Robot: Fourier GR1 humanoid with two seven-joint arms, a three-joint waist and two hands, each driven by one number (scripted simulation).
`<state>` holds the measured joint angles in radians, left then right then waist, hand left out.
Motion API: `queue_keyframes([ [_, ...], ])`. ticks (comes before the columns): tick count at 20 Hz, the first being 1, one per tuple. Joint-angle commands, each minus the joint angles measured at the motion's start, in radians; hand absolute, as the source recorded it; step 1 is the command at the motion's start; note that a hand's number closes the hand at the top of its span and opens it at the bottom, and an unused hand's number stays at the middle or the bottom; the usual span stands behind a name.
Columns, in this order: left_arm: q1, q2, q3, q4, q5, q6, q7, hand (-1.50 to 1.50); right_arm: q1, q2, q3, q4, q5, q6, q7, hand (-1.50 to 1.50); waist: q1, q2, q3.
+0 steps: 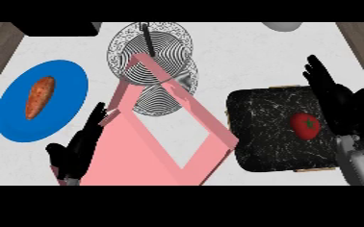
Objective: Pick the tomato from the tray and place it in the tiered basket
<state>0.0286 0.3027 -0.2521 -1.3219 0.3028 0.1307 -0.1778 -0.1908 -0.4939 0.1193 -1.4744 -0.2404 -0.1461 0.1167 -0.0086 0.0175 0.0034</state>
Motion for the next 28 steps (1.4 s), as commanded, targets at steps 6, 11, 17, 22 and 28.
queue_keyframes([
  [6,-0.09,0.099,0.074,-0.044,-0.005,0.019,0.084,0.0,-0.054,0.054,0.135,-0.309,-0.19,0.42,-0.296,1.5,0.011,-0.037,0.006],
  [11,-0.111,0.142,0.088,-0.141,0.047,-0.017,0.242,0.0,0.154,0.038,-0.059,-0.046,-0.03,0.14,-0.361,-1.5,0.002,-0.018,-0.001],
  [17,-0.101,0.132,0.102,-0.206,0.044,0.008,0.285,0.0,0.213,-0.152,-0.1,-0.175,0.118,0.209,-0.475,-1.5,-0.008,-0.024,-0.004],
  [22,-0.119,0.133,0.107,-0.188,0.027,0.029,0.299,0.0,0.188,-0.378,-0.136,-0.218,0.312,0.205,-0.37,-1.5,-0.019,-0.025,-0.006],
  [28,-0.109,0.136,0.116,-0.193,0.047,0.014,0.318,0.0,0.255,-0.612,-0.013,-0.357,0.439,0.438,-0.226,-1.5,-0.012,-0.024,-0.008],
])
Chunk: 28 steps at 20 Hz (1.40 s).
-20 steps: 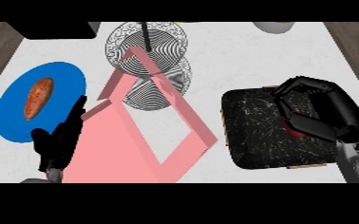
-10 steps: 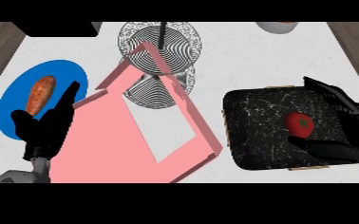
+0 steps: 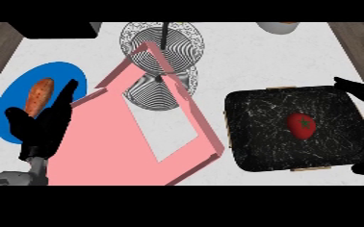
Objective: Pick the tomato from the tray and place it in the tiered basket
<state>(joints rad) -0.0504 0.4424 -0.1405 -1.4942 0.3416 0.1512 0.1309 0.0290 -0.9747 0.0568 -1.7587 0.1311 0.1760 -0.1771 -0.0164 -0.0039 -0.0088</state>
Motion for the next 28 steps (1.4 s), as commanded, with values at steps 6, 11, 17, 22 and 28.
queue_keyframes([
  [6,-0.024,-0.015,0.026,-0.005,0.0,-0.051,-0.022,0.0,0.018,-0.067,0.089,-0.196,0.099,0.182,0.276,-1.5,0.017,0.004,0.008],
  [11,0.044,-0.009,0.03,-0.093,-0.028,-0.047,0.019,0.0,0.074,0.056,0.096,-0.289,0.186,0.128,0.398,-1.5,0.015,0.002,0.009],
  [17,-0.045,-0.016,0.086,-0.034,-0.011,-0.086,0.041,0.0,0.027,0.137,0.132,-0.113,0.314,0.129,0.368,-1.5,0.016,0.003,0.009],
  [22,0.003,-0.081,0.043,-0.023,-0.083,-0.076,-0.012,0.0,-0.026,0.234,0.193,0.072,0.465,0.078,0.287,-1.5,0.02,0.005,0.009],
  [28,-0.041,-0.077,0.085,-0.064,-0.069,-0.102,0.074,0.0,-0.096,0.3,0.161,0.136,0.55,0.054,0.274,-1.5,0.018,0.004,0.009],
])
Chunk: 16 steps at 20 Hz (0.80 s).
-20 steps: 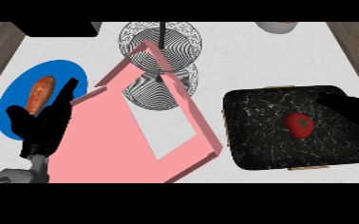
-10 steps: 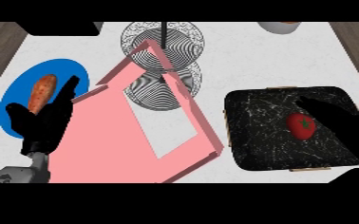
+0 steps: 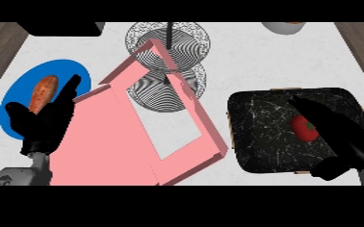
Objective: Pick the tomato from the tray and place it in the tiered basket
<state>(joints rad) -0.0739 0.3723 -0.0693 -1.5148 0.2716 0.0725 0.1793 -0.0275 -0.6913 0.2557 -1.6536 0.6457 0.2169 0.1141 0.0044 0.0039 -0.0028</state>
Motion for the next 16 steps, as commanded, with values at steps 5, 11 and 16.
queue_keyframes([
  [5,0.047,-0.044,0.02,0.009,-0.042,-0.056,-0.061,0.0,-0.077,0.091,-0.049,0.148,0.134,-0.059,-0.091,-1.5,-0.001,-0.004,0.003],
  [11,0.007,-0.024,0.058,-0.056,-0.028,-0.069,0.019,0.0,-0.061,0.073,-0.034,0.26,0.191,-0.002,-0.16,1.5,0.002,-0.003,0.003],
  [16,-0.006,-0.053,0.05,-0.045,-0.07,-0.058,0.021,0.0,-0.102,0.077,-0.023,0.324,0.255,0.005,-0.231,1.5,0.0,-0.003,0.003],
])
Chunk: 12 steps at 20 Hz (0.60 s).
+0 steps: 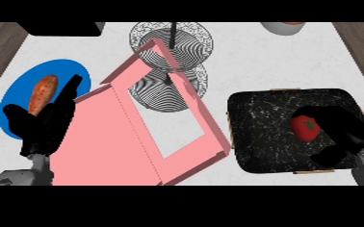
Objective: Pick the tomato from the tray and place it in the tiered basket
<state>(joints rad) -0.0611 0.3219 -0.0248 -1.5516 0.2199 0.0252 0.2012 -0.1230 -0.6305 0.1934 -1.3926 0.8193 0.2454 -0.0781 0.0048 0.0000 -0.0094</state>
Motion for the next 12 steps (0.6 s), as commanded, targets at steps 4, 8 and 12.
queue_keyframes([
  [4,-0.072,-0.026,0.004,0.025,-0.019,-0.001,0.034,0.0,0.022,0.04,0.074,0.078,0.158,-0.117,-0.075,1.5,-0.005,0.001,0.01],
  [8,-0.016,-0.012,0.042,0.013,-0.015,-0.016,0.003,0.0,0.074,0.06,0.058,-0.007,0.191,-0.174,-0.055,1.5,-0.008,-0.001,0.009],
  [12,0.037,-0.011,0.022,-0.024,-0.034,-0.009,-0.016,0.0,0.131,0.116,-0.016,-0.132,0.095,0.082,0.28,1.5,-0.029,-0.011,0.005],
])
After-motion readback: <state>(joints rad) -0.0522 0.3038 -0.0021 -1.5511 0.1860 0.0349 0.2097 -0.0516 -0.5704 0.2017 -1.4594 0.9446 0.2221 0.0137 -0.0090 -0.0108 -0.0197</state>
